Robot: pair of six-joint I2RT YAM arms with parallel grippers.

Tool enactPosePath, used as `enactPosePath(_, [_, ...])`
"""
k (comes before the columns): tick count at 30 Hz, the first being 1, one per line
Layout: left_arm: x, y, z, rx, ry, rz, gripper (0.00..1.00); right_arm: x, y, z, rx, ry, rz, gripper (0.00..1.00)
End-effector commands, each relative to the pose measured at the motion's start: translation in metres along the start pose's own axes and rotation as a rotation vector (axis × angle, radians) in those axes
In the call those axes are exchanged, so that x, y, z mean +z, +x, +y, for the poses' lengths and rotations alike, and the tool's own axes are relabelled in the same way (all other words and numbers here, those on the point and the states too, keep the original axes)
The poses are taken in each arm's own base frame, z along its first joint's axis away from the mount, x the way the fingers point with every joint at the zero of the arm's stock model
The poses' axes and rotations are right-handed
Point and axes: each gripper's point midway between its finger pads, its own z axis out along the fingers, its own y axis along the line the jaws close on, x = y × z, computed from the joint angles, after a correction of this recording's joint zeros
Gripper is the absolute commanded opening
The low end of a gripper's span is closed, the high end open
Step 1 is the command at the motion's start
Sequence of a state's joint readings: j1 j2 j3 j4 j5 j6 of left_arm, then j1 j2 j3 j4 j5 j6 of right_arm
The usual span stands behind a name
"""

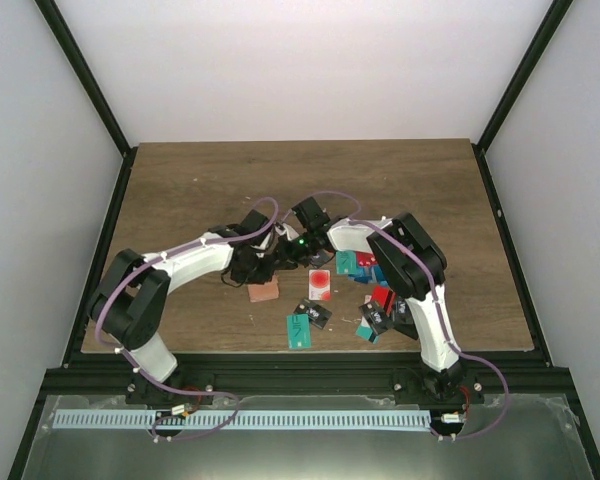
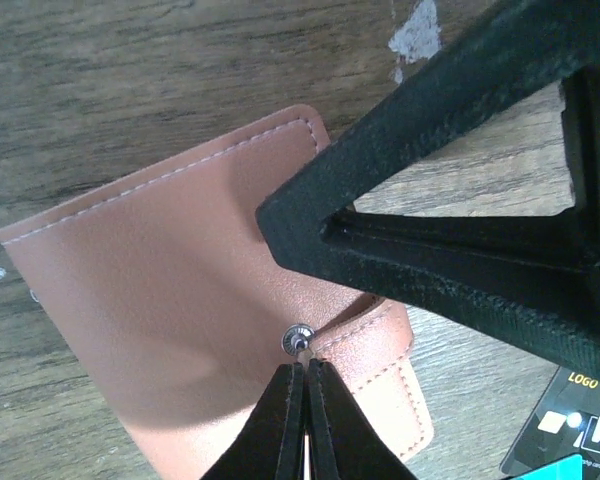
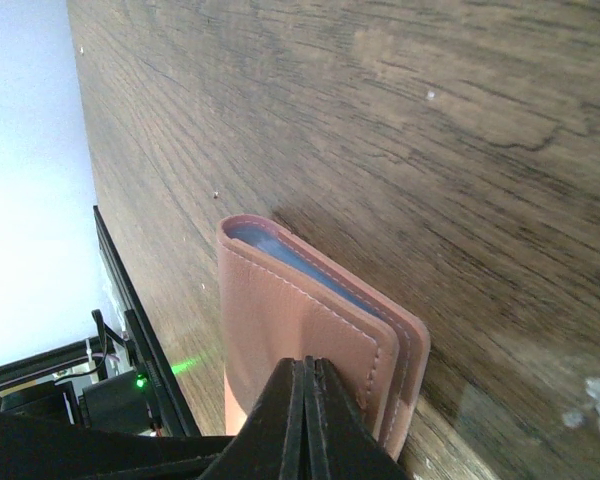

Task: Put the credit cards into the card holder
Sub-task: Close the card holder at the center of the board.

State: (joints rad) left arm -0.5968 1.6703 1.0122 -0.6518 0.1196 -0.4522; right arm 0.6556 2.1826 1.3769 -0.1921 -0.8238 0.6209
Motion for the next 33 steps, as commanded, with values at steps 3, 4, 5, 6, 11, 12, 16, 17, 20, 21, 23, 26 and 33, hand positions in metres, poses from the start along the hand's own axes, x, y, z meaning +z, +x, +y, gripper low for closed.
enactPosePath(3, [-0.013,-0.019,-0.001,0.030,-0.019,-0.103,0.04,0.005,0.025,-0.058,0.117,0.173,0.022,0.01])
enactPosePath(4, [-0.014,-0.020,-0.002,0.031,-0.016,-0.108,0.04,0.005,0.025,-0.057,0.117,0.174,0.021,0.01])
enactPosePath(5, [-0.013,-0.021,-0.003,0.033,-0.013,-0.108,0.04,0.006,0.025,-0.057,0.116,0.173,0.022,0.01])
enactPosePath(6, [-0.012,-0.022,-0.002,0.037,-0.016,-0.107,0.04,0.005,0.025,-0.057,0.118,0.173,0.022,0.01])
enactPosePath(11, [-0.006,-0.022,0.000,0.050,-0.031,-0.101,0.04,0.004,0.025,-0.057,0.114,0.174,0.020,0.01])
enactPosePath(12, [-0.006,-0.023,0.001,0.052,-0.034,-0.103,0.04,0.004,0.025,-0.057,0.114,0.175,0.022,0.01])
enactPosePath(16, [-0.007,-0.027,-0.001,0.055,-0.027,-0.131,0.04,0.004,0.026,-0.056,0.115,0.173,0.024,0.01])
enactPosePath(17, [-0.008,-0.028,-0.001,0.055,-0.028,-0.137,0.04,0.004,0.026,-0.057,0.115,0.173,0.025,0.01])
enactPosePath(20, [-0.003,-0.028,0.003,0.057,-0.048,-0.129,0.04,0.004,0.025,-0.056,0.114,0.172,0.023,0.01])
enactPosePath(21, [-0.001,-0.027,0.003,0.058,-0.047,-0.123,0.04,0.004,0.024,-0.055,0.113,0.172,0.021,0.01])
enactPosePath(23, [0.002,-0.026,0.005,0.058,-0.050,-0.123,0.04,0.004,0.025,-0.055,0.113,0.172,0.023,0.01])
enactPosePath(26, [0.004,-0.025,0.008,0.060,-0.067,-0.122,0.04,0.004,0.025,-0.055,0.113,0.172,0.023,0.01])
enactPosePath(33, [0.015,-0.013,0.014,0.066,-0.079,-0.071,0.04,0.004,0.023,-0.054,0.114,0.173,0.020,0.01])
